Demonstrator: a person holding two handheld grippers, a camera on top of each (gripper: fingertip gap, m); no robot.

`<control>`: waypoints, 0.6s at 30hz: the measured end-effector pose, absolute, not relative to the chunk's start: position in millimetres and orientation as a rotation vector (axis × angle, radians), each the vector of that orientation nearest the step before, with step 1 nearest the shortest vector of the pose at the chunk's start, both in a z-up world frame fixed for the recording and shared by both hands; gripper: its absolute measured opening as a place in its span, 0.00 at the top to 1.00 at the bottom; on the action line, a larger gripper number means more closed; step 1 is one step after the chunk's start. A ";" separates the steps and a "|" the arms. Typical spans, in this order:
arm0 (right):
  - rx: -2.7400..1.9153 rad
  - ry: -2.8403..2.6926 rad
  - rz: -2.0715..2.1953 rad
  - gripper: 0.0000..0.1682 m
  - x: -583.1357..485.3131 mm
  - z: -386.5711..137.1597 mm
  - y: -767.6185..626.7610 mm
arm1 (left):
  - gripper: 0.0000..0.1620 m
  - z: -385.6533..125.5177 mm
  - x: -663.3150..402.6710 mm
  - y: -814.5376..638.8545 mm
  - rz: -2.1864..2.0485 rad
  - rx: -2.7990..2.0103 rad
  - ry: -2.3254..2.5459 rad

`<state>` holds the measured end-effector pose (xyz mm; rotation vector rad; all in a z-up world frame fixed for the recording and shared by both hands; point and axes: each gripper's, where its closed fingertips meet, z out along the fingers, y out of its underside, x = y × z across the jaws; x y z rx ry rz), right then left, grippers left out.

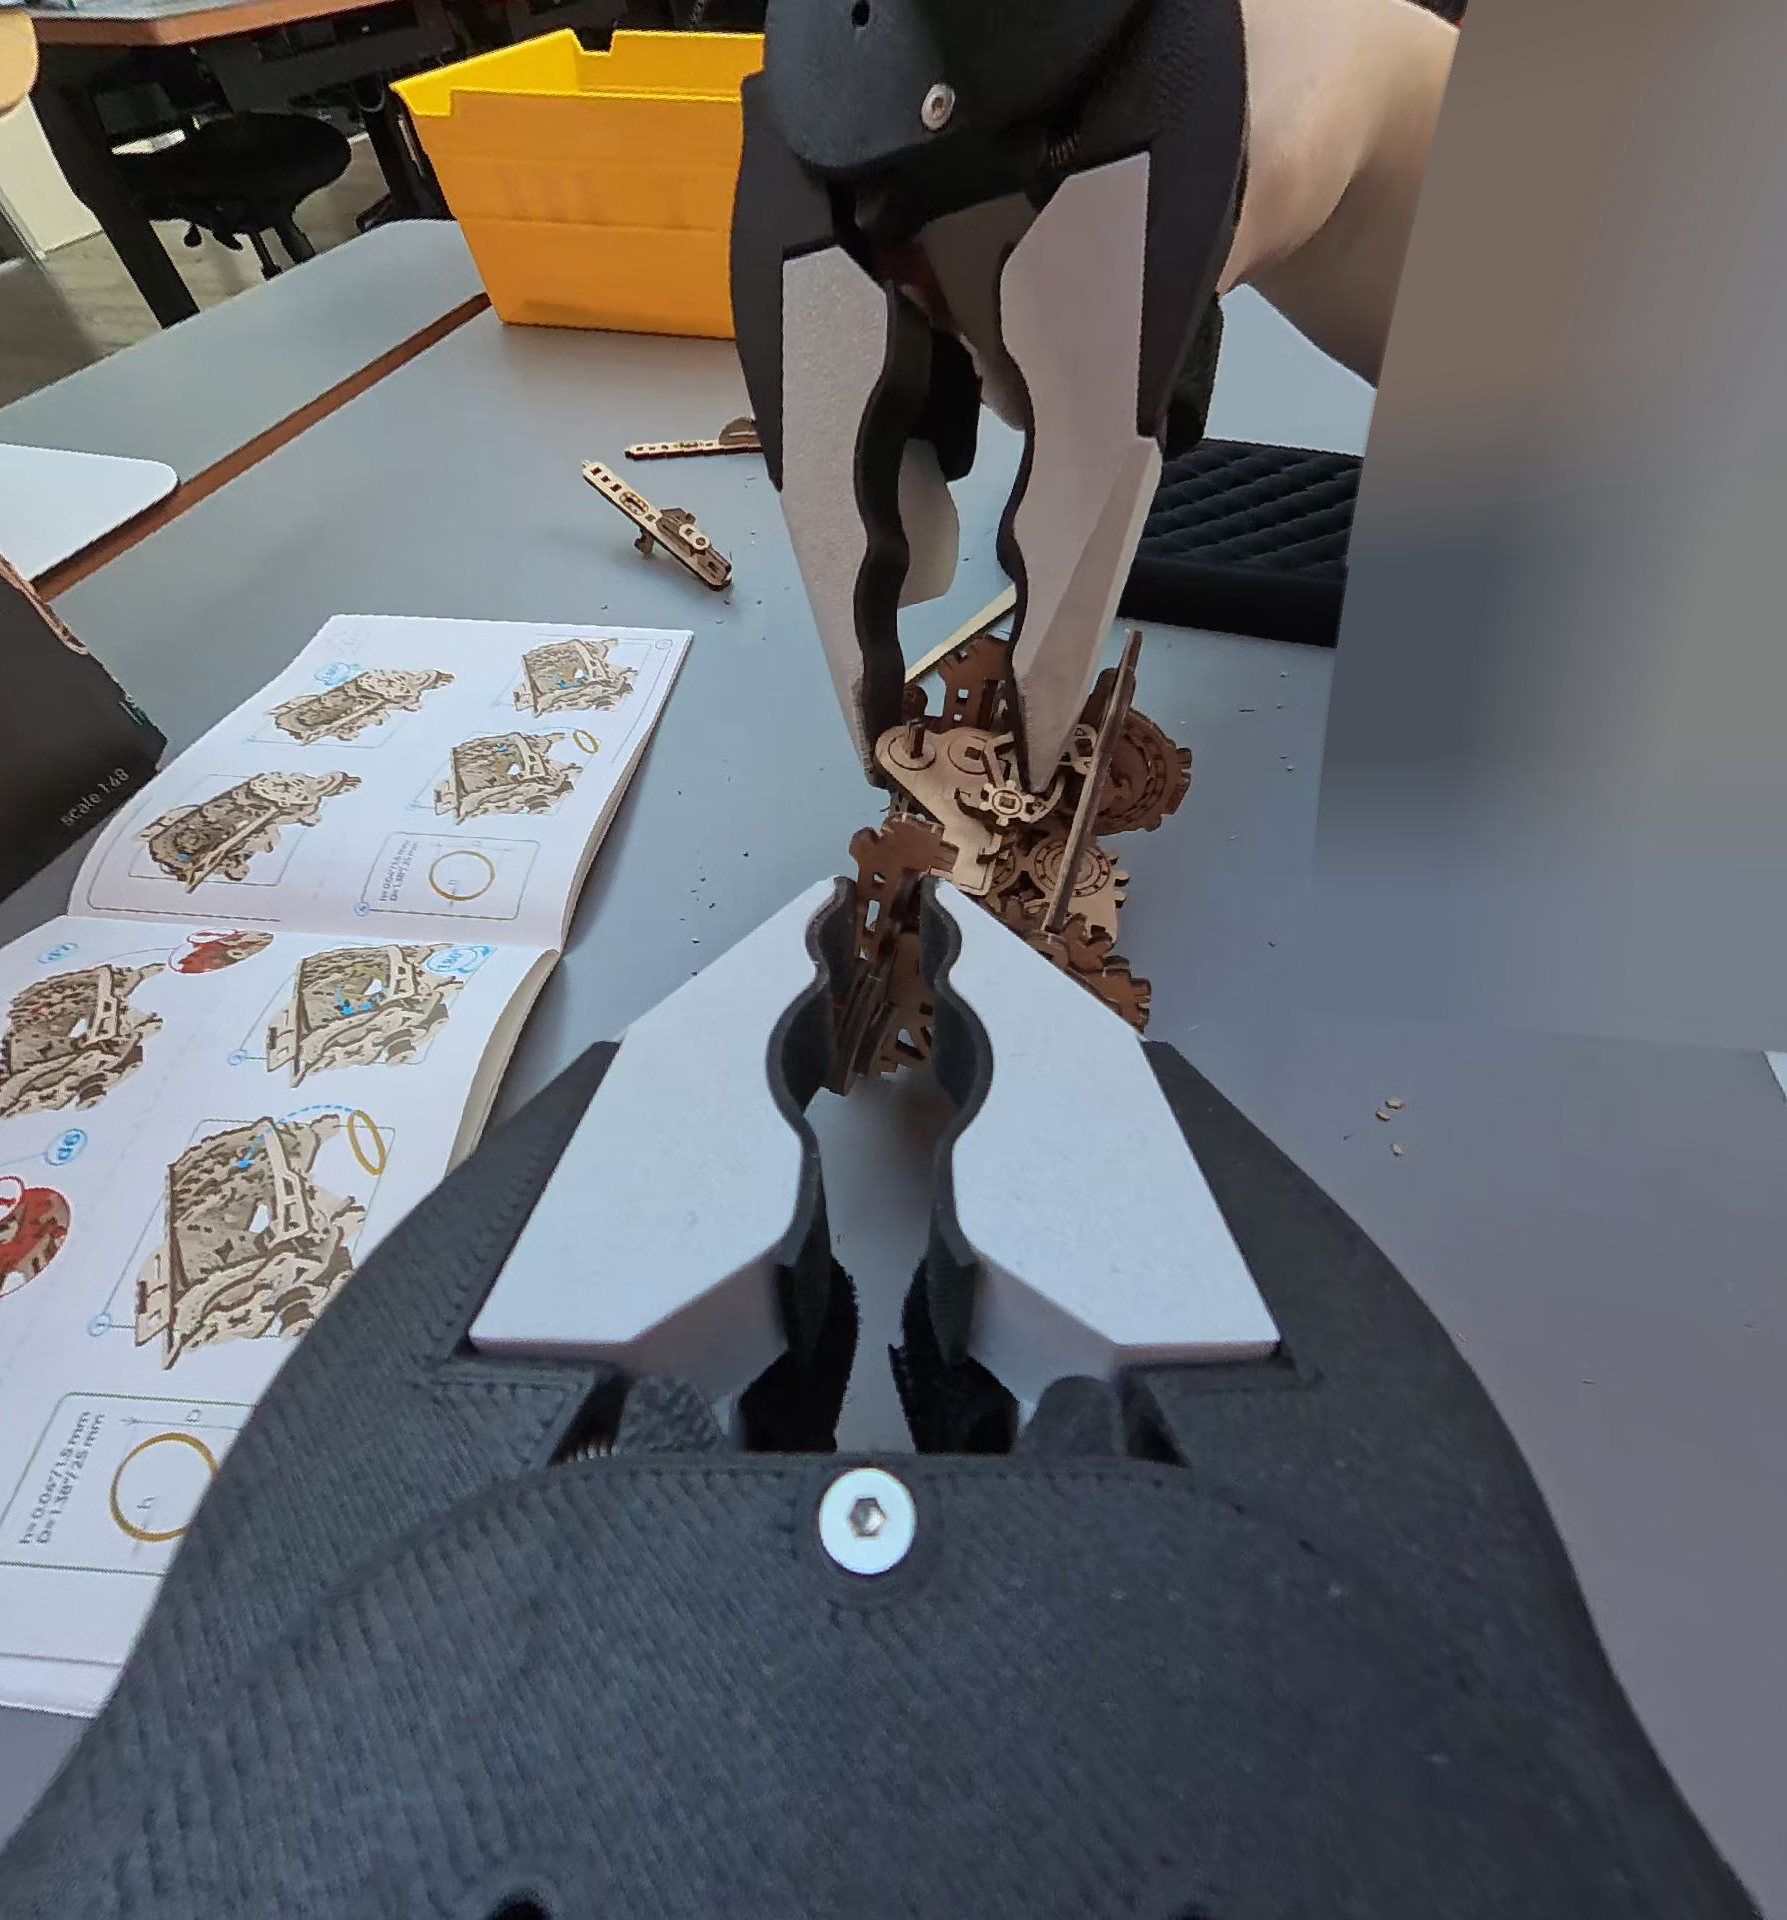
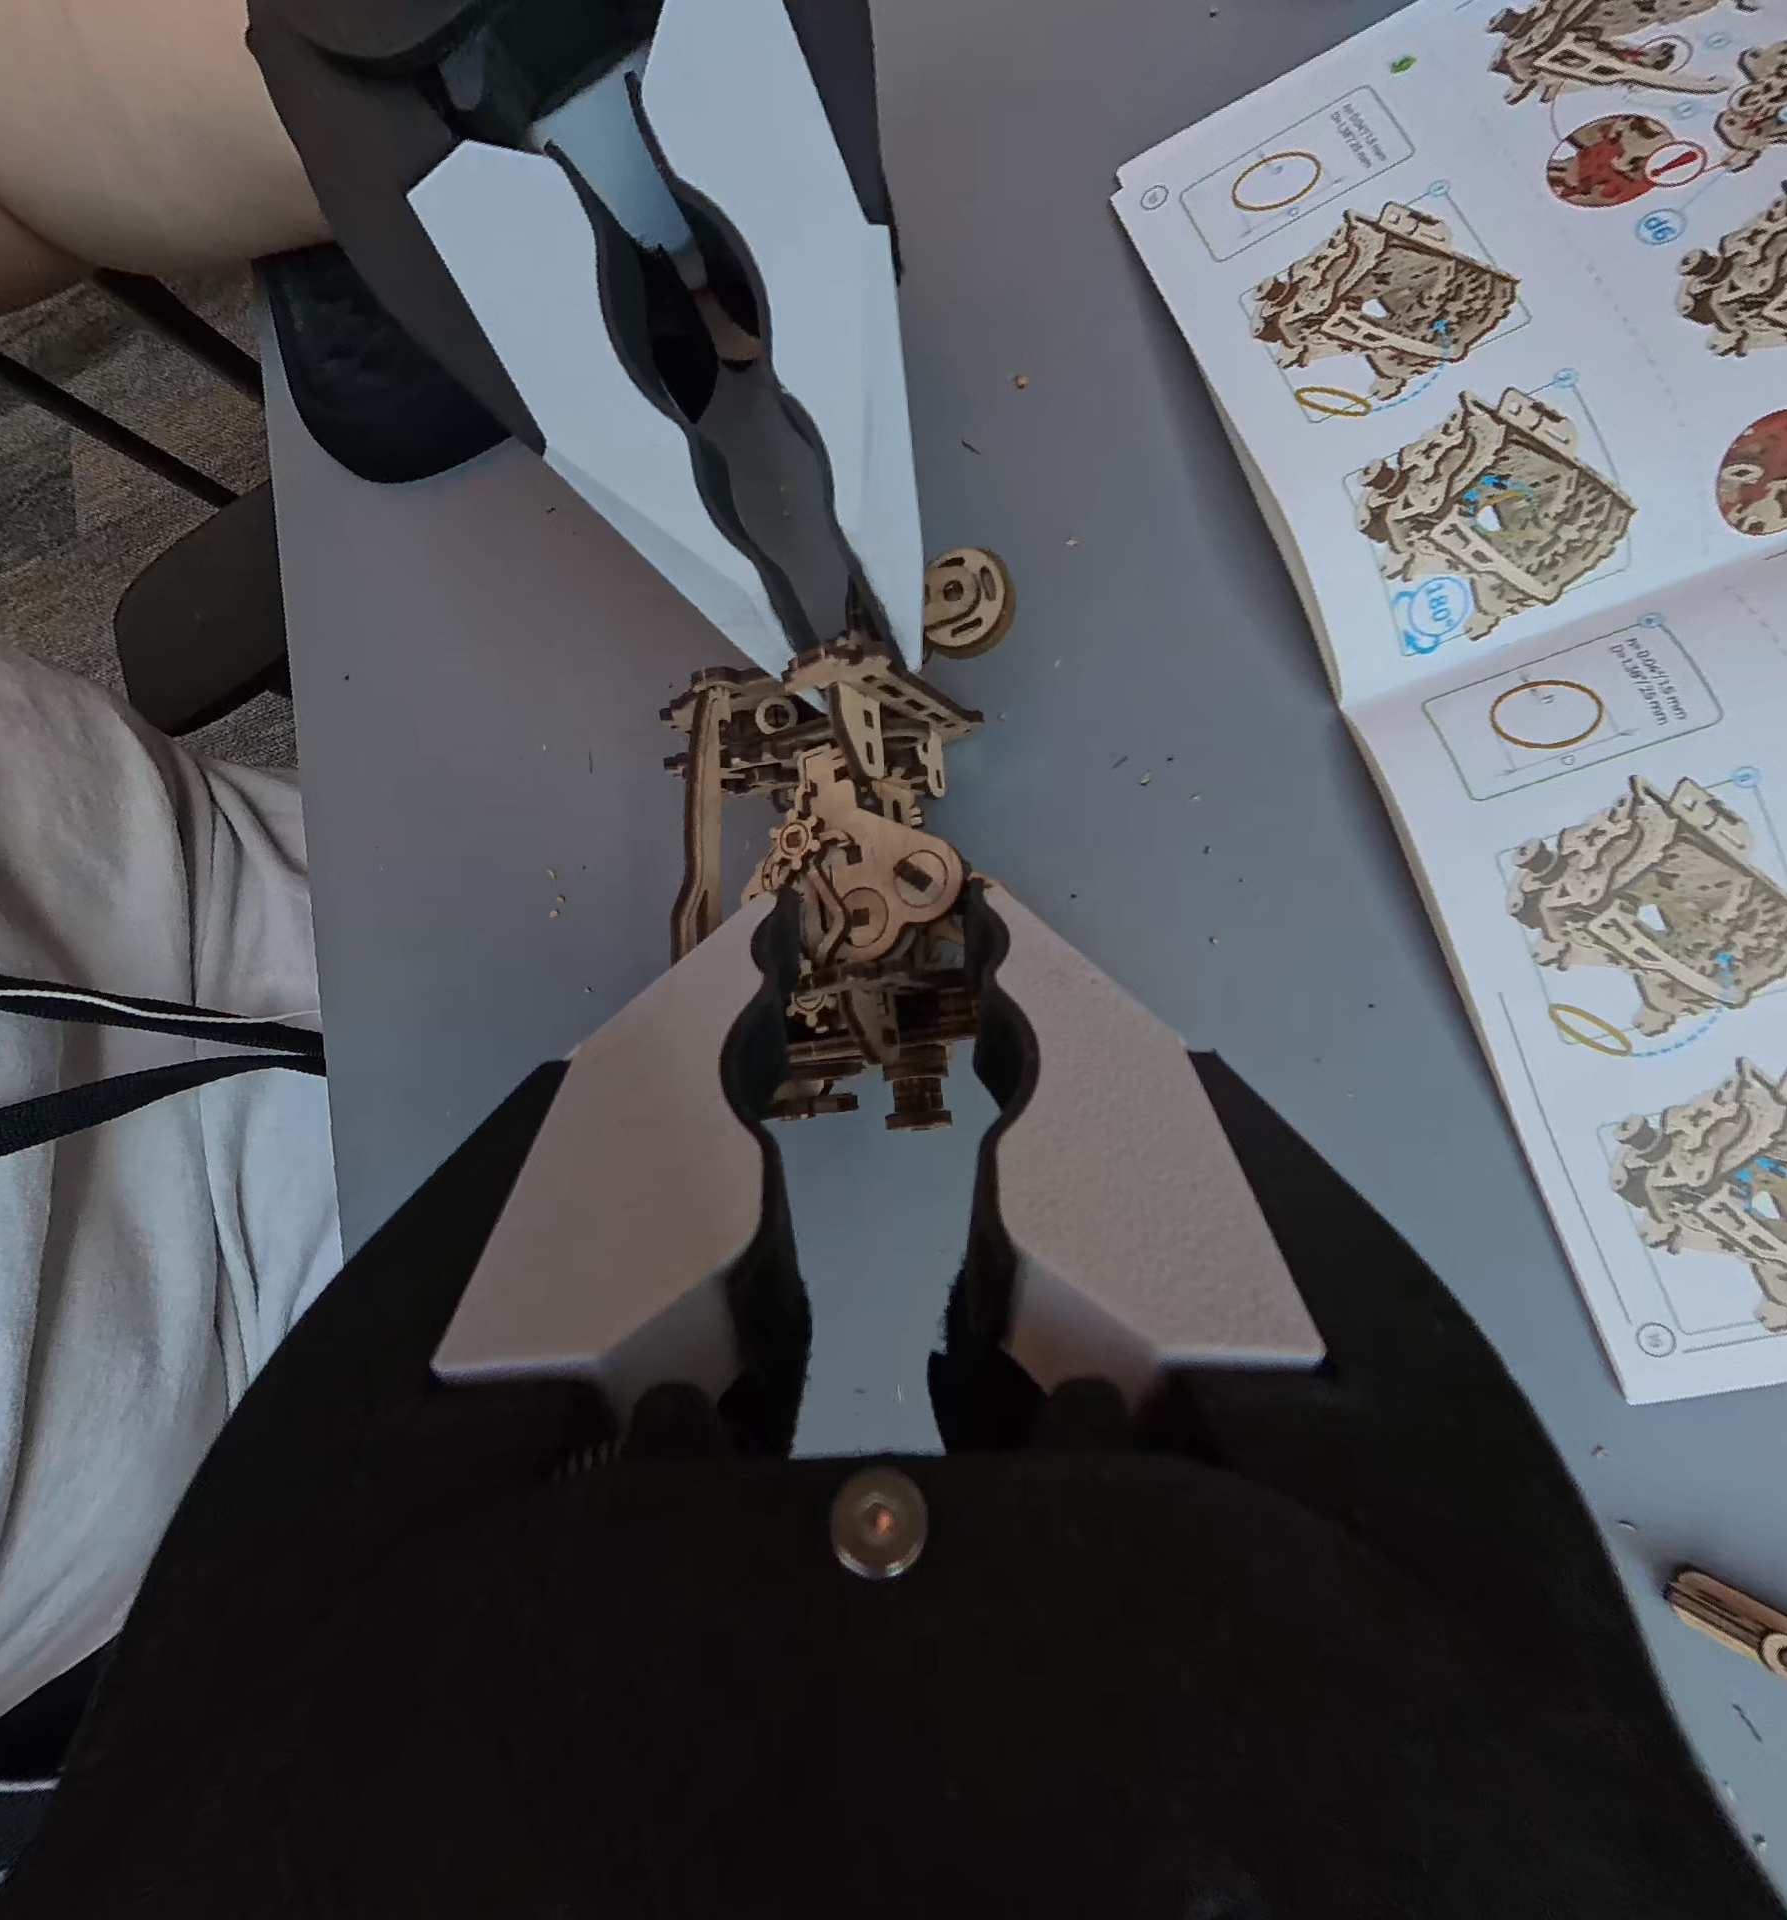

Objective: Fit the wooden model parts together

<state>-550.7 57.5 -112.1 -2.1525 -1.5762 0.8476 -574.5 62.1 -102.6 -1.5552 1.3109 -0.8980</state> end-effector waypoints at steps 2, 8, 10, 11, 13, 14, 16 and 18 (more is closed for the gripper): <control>-2.159 -1.557 0.864 0.82 -550.2 -112.2 57.7 | 0.94 -103.0 -574.0 62.3 -0.891 -1.555 1.307; -2.144 -1.491 0.954 0.83 -548.0 -112.1 60.3 | 0.94 -103.8 -570.1 61.9 -0.933 -1.577 1.263; -2.149 -1.470 0.985 0.83 -547.2 -112.3 61.1 | 0.94 -103.5 -569.3 62.7 -0.935 -1.585 1.248; -2.149 -1.467 0.995 0.83 -547.0 -112.3 61.1 | 0.94 -103.5 -569.0 62.5 -0.932 -1.584 1.245; -2.146 -1.470 0.995 0.83 -546.8 -112.4 61.2 | 0.94 -103.6 -568.8 62.5 -0.923 -1.581 1.244; -2.147 -1.476 0.990 0.83 -546.4 -112.4 60.9 | 0.94 -103.5 -568.5 62.3 -0.925 -1.583 1.241; -2.139 -1.503 0.963 0.82 -545.5 -111.6 60.6 | 0.94 -103.5 -567.8 61.8 -0.925 -1.584 1.240; -2.089 -1.535 0.897 0.77 -545.8 -108.1 63.6 | 0.94 -103.5 -567.0 61.3 -0.916 -1.578 1.243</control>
